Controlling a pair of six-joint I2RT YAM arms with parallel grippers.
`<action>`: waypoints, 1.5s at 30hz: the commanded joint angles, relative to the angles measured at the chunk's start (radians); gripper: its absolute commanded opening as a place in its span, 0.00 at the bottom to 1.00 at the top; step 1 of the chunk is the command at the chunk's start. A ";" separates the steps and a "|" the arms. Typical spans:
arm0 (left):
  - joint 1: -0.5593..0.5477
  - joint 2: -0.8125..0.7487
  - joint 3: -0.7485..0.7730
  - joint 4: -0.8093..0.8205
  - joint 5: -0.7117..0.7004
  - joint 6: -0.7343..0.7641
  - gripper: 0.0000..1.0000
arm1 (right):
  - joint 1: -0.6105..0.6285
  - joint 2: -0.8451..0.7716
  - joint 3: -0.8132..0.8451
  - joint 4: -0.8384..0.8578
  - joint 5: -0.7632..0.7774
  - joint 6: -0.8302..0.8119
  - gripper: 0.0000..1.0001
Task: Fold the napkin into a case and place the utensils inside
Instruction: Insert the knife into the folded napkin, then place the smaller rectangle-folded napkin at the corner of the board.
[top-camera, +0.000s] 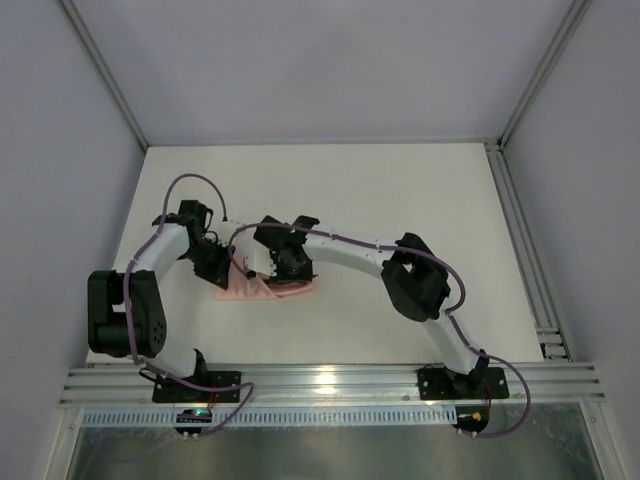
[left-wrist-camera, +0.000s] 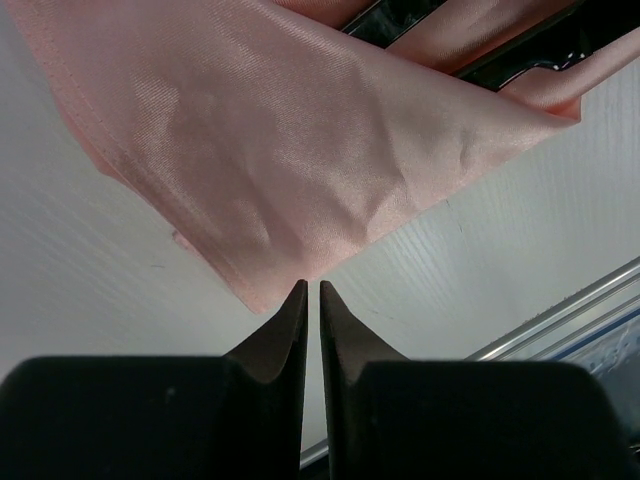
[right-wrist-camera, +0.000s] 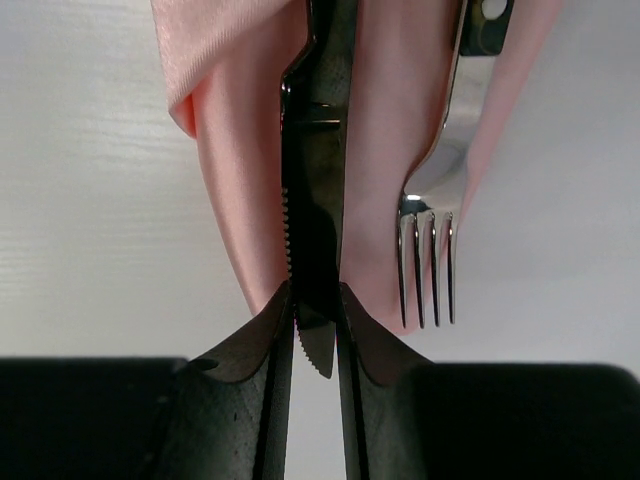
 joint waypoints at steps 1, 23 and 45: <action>0.007 -0.032 -0.003 -0.011 0.026 0.010 0.09 | 0.031 0.011 0.040 0.087 0.007 0.065 0.10; 0.013 -0.047 0.028 -0.043 0.037 0.015 0.21 | 0.080 -0.169 -0.043 0.353 0.168 0.155 0.59; 0.109 -0.016 0.077 -0.009 0.002 -0.048 0.26 | -0.309 -0.450 -0.617 0.865 -0.194 1.247 0.57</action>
